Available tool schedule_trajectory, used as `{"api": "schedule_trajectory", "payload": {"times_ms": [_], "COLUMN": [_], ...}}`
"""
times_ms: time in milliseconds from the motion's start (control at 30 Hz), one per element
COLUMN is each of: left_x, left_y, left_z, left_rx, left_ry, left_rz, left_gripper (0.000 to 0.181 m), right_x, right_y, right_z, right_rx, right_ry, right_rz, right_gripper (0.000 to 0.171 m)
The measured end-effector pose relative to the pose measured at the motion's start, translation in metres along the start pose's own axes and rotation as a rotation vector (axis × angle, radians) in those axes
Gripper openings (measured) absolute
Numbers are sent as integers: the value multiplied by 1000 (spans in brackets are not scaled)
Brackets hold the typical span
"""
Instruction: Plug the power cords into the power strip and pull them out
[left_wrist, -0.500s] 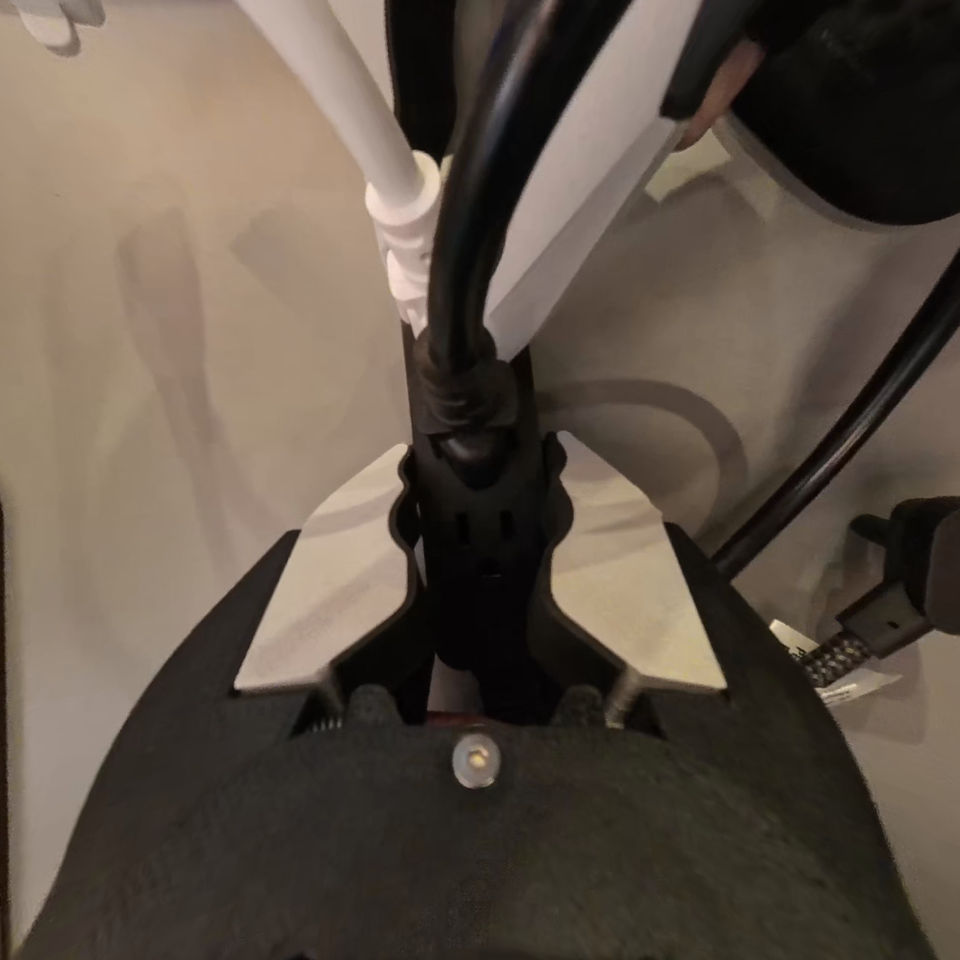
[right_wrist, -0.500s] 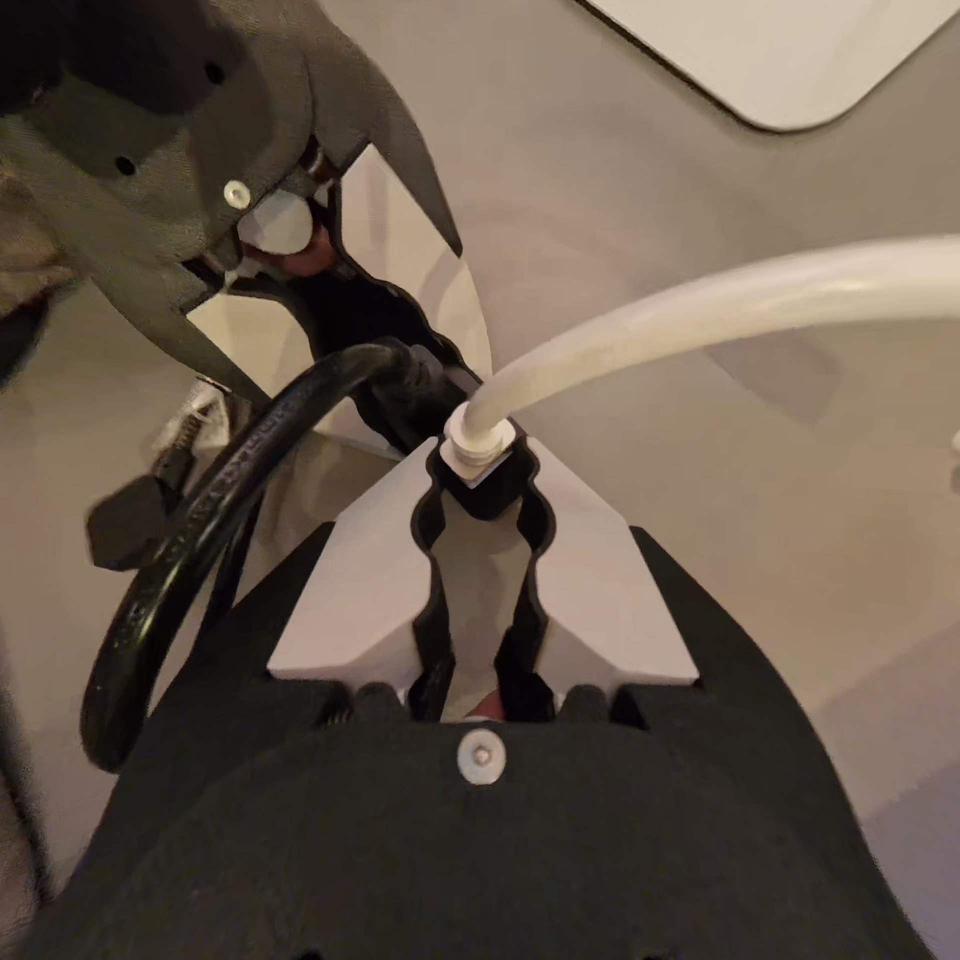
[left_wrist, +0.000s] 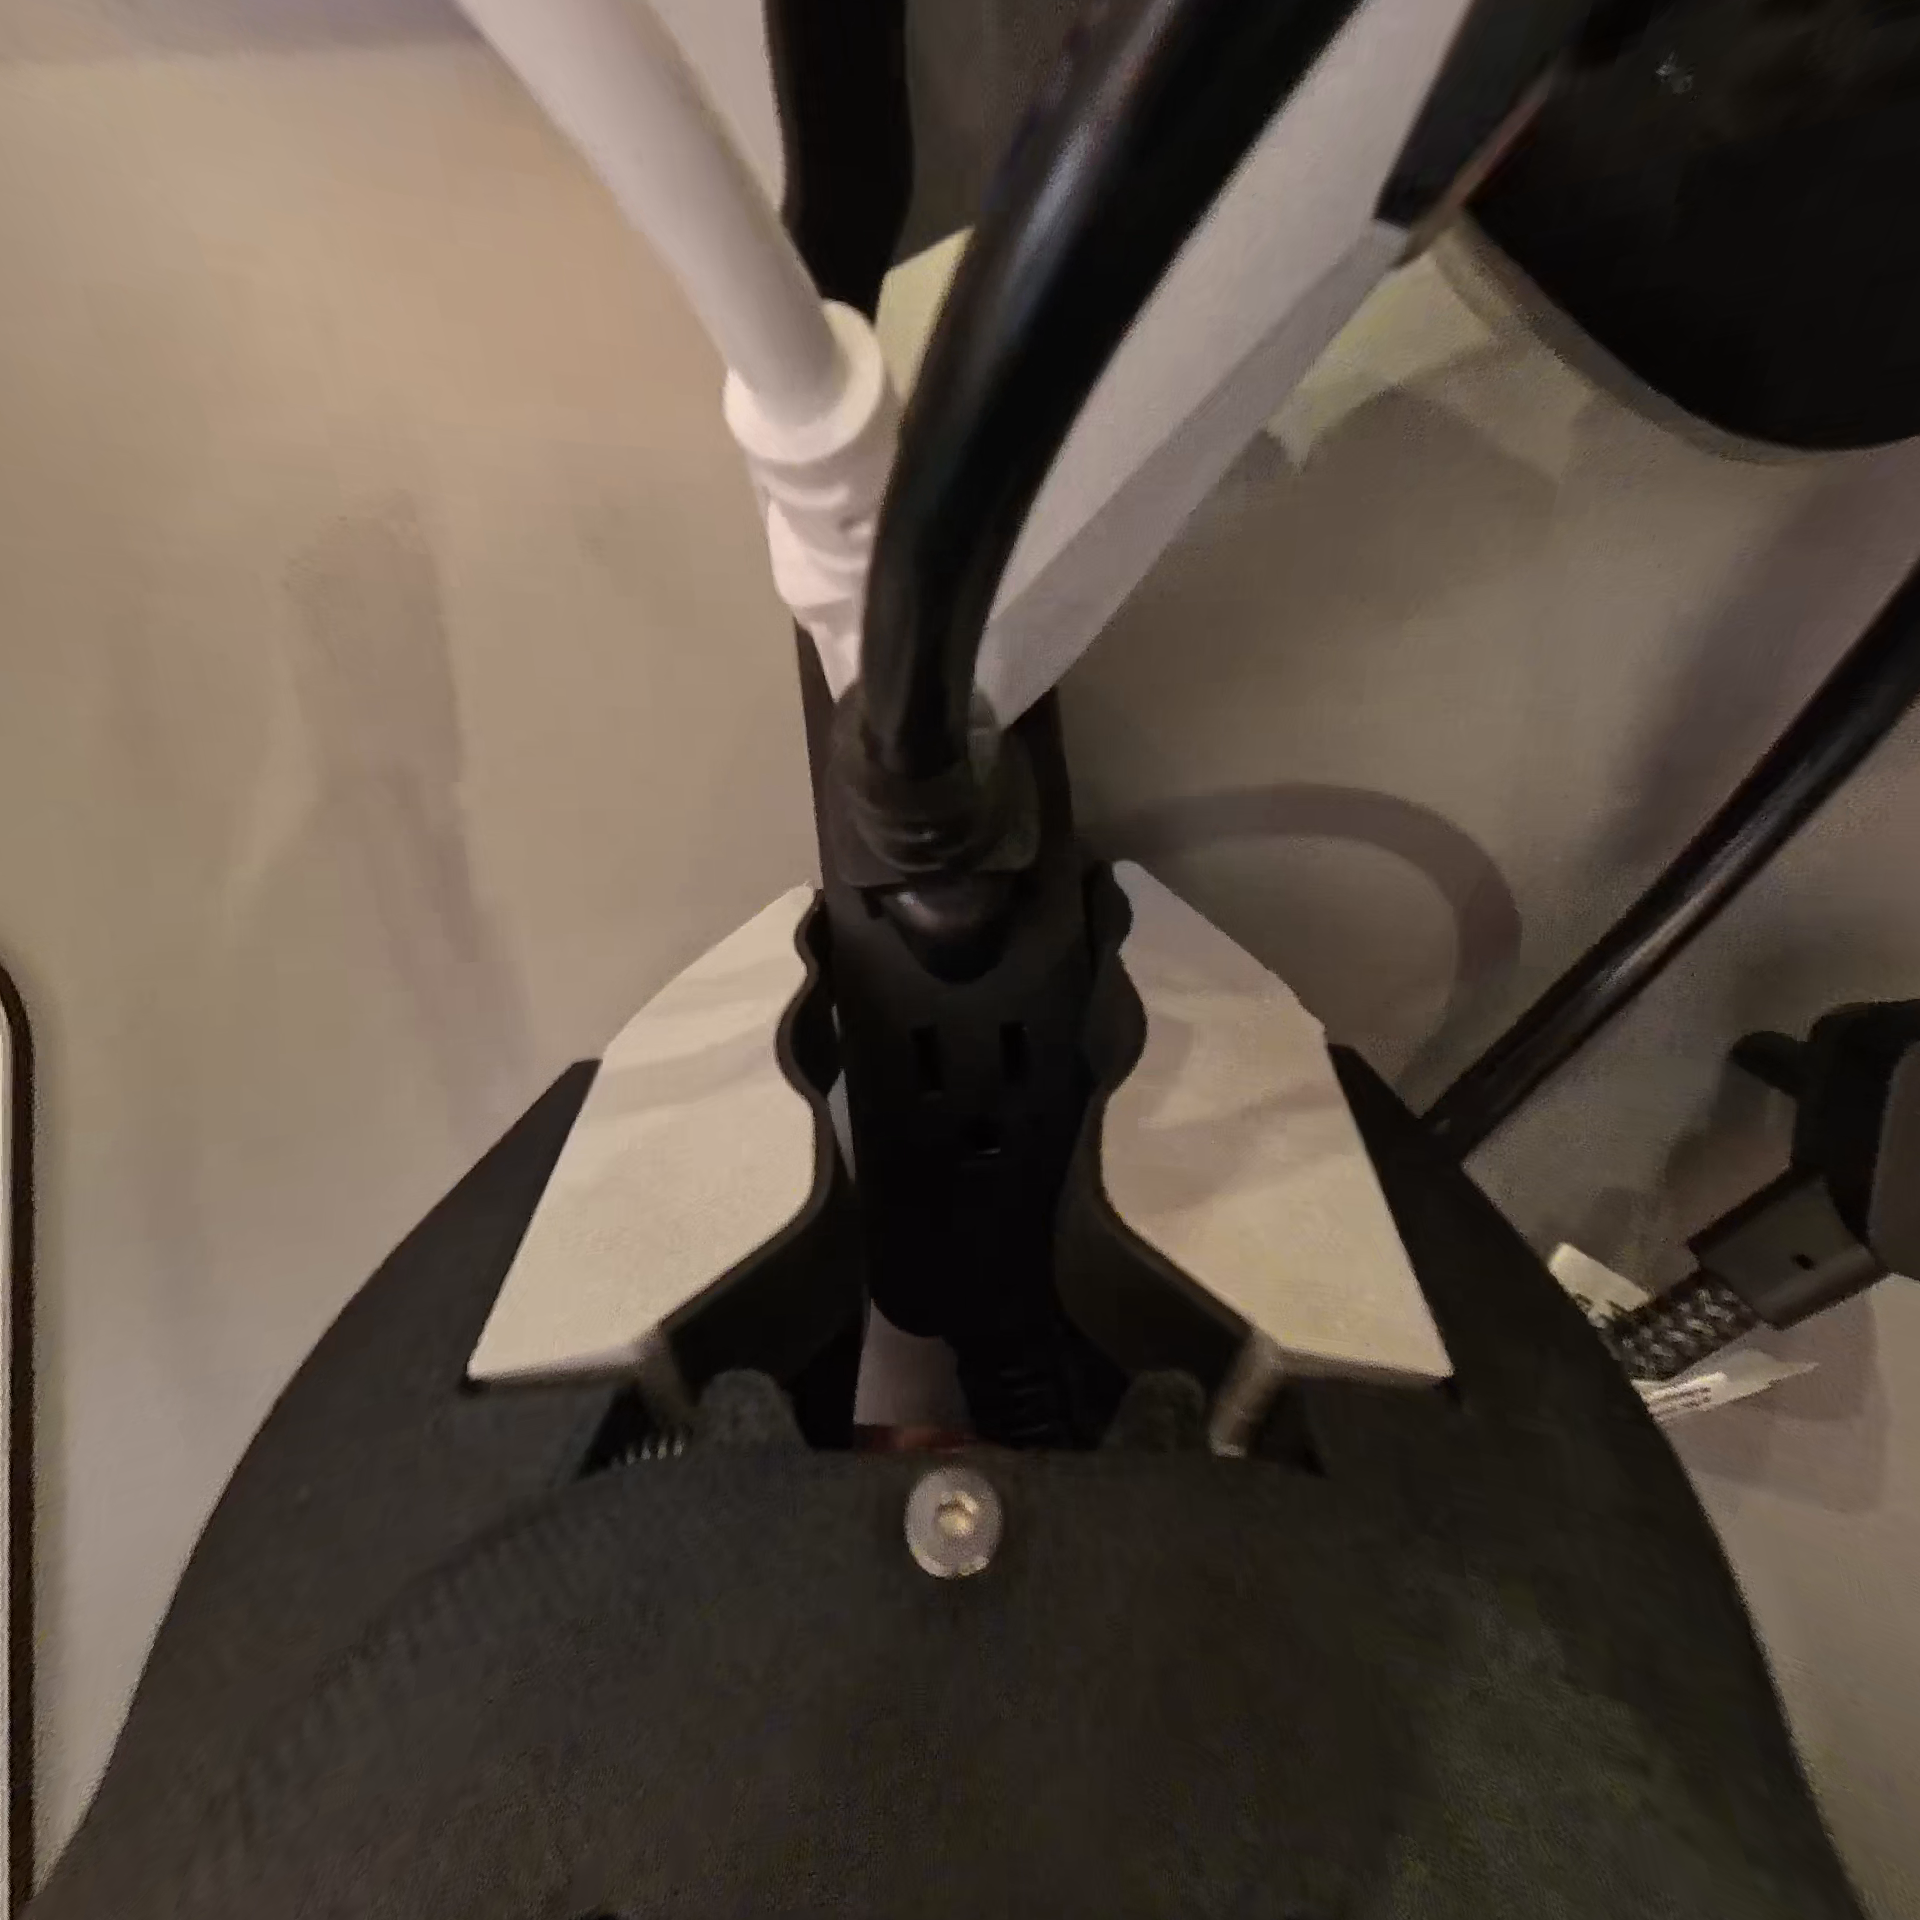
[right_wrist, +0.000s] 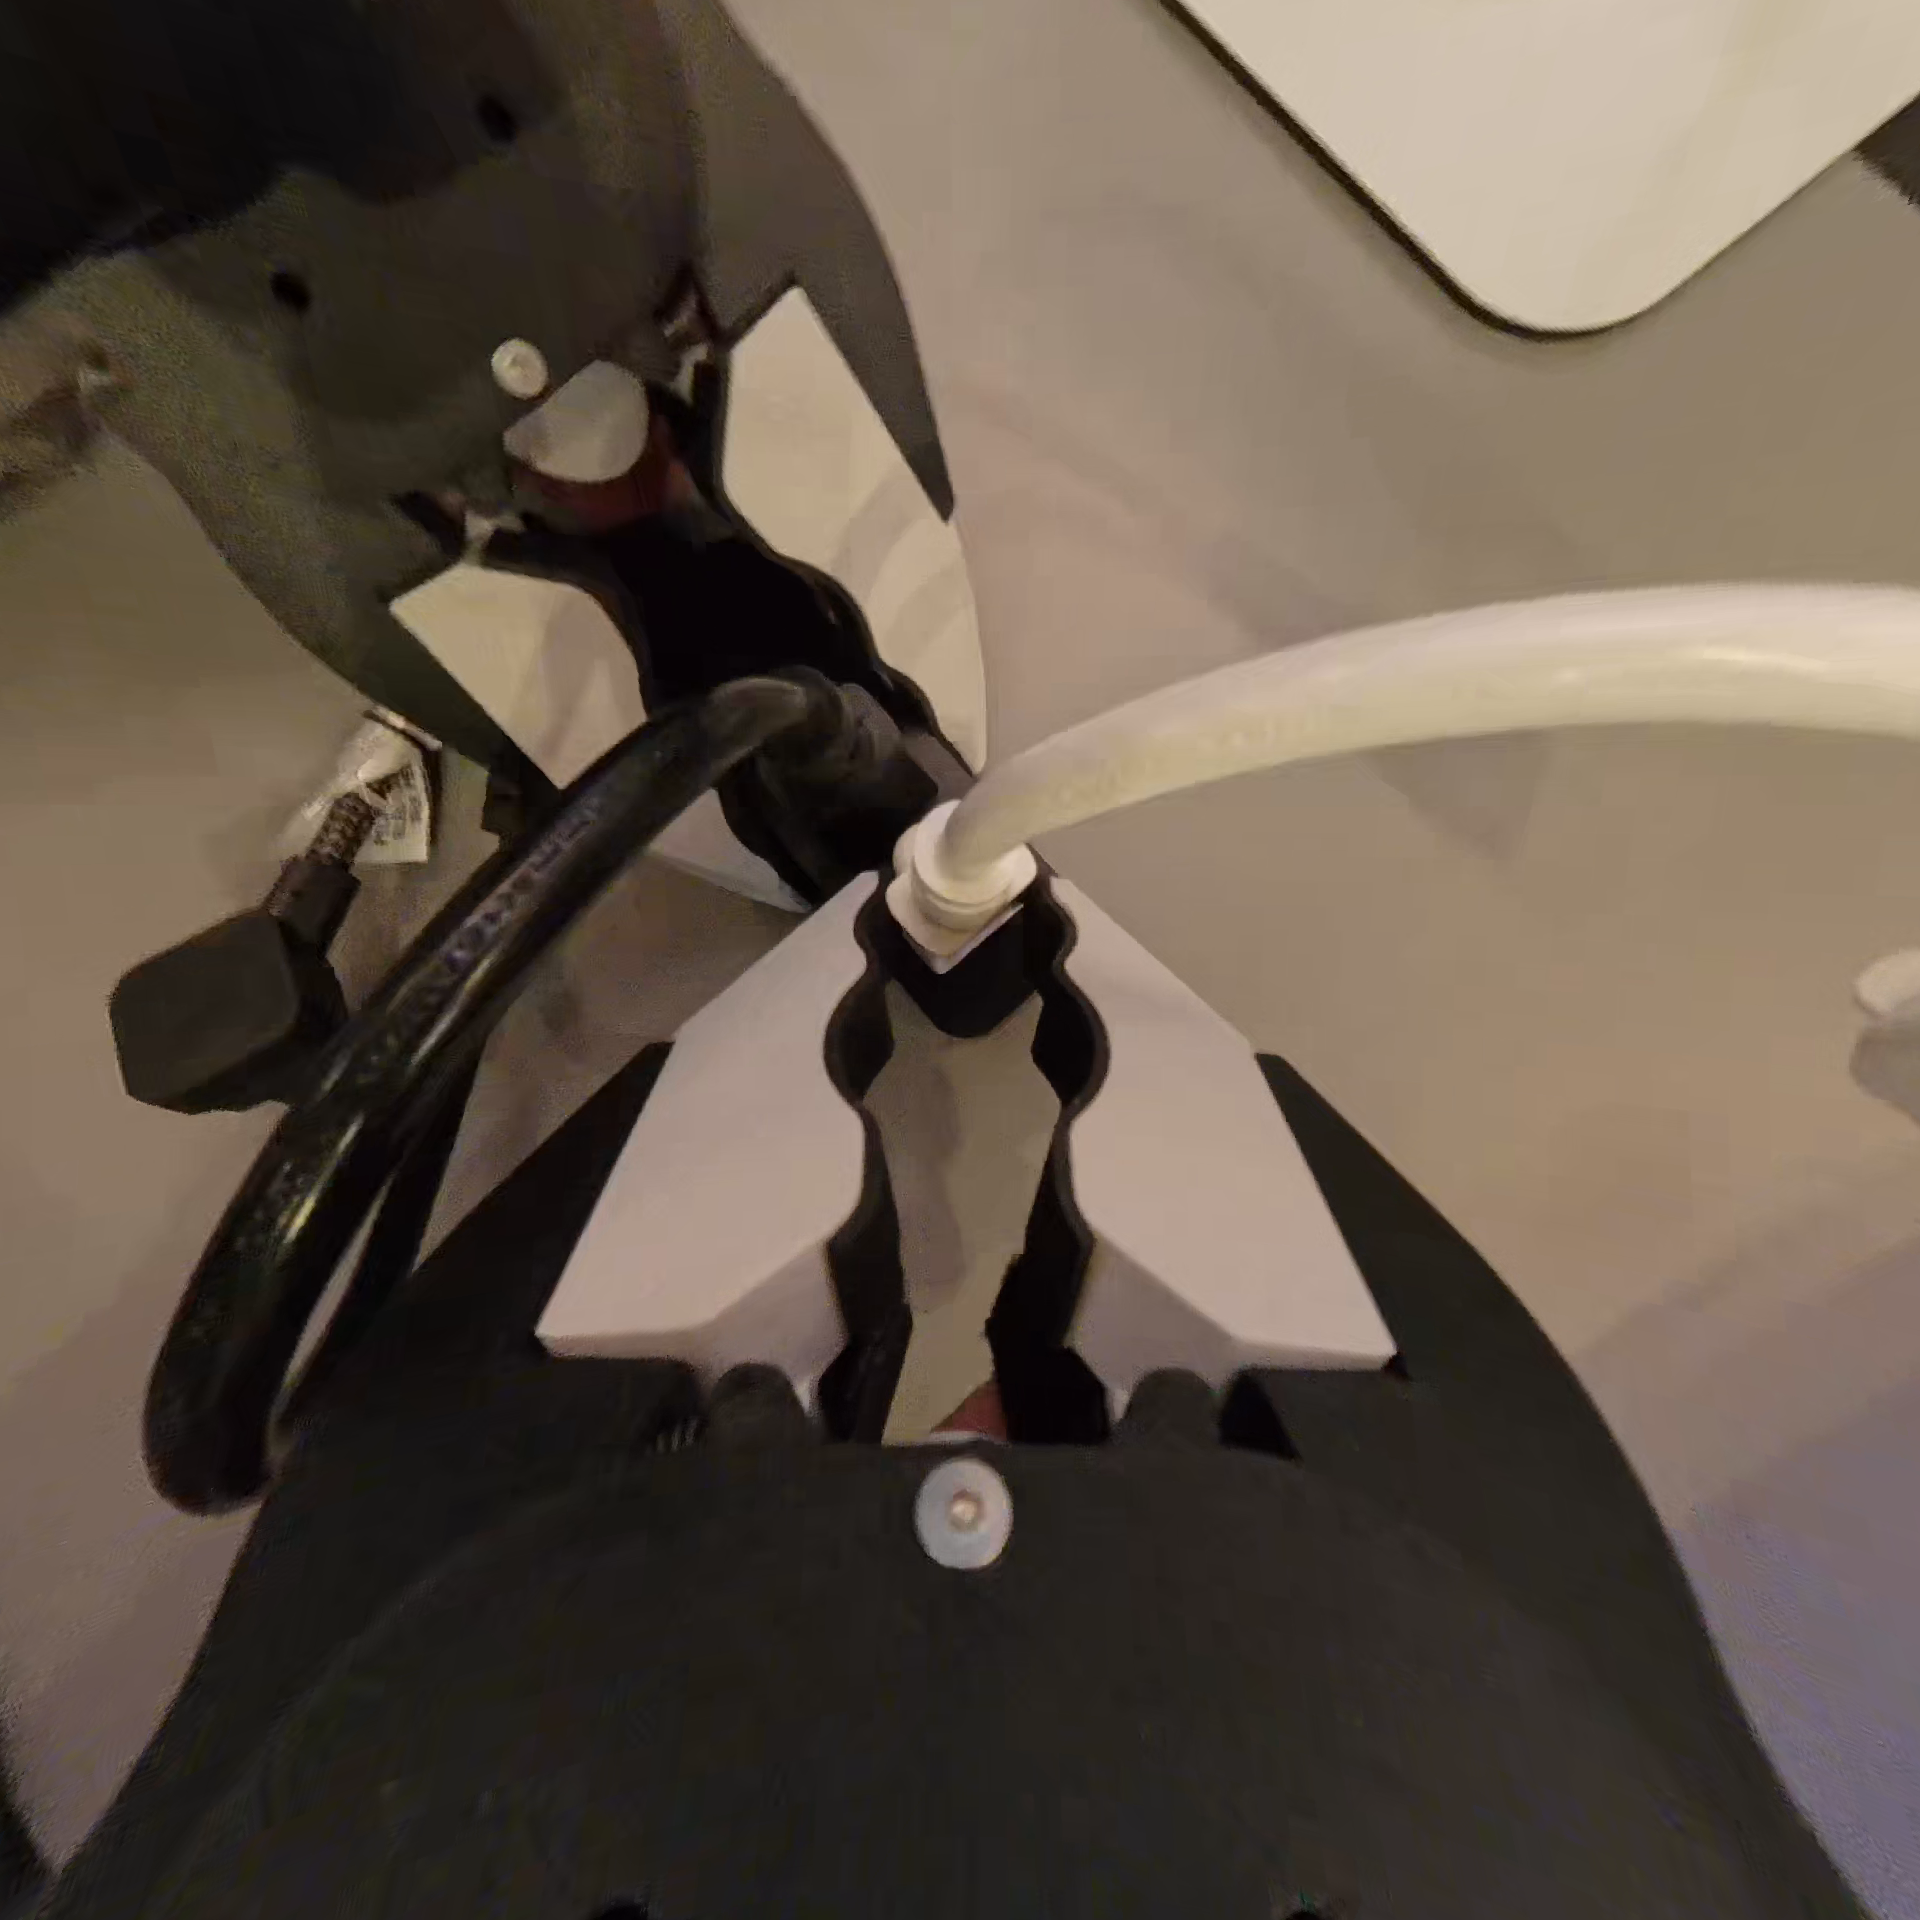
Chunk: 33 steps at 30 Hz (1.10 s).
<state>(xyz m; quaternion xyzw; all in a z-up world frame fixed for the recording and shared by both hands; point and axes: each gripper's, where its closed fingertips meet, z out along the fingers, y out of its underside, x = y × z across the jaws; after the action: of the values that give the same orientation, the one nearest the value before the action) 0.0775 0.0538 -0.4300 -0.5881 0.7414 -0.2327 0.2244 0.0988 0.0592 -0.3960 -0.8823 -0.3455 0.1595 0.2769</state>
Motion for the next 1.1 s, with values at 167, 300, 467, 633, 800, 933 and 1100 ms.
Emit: {"api": "schedule_trajectory", "payload": {"times_ms": [167,300,467,633,800,933,1100], "left_x": [-4,-3,-3,-6,-6,-5,-5], "left_y": [-1,-1,-2,-3,-3,-4,-4], "left_z": [1,1,2,3,3,3,3], "left_rx": [5,10,12,9,26,30,37], "left_ry": [-14,-13,-5,-21,-16,-17,-10], "left_rz": [-21,-12,-15,-34,-27,-11,-19], "left_gripper": [46,45,45,46,45,45,46], "right_x": [5,2,2,7,5,4,3], "right_y": [-3,-3,-3,-3,-4,-2,-3], "right_z": [0,-3,-3,-3,-5,-8,-9], "right_rx": [5,-78,-29,56,-35,-39,56], "right_ry": [-21,165,110,-84,158,246,230], "right_rz": [35,-195,-100,146,-171,-292,-247], "right_gripper": [21,19,19,21,19,17,16]}}
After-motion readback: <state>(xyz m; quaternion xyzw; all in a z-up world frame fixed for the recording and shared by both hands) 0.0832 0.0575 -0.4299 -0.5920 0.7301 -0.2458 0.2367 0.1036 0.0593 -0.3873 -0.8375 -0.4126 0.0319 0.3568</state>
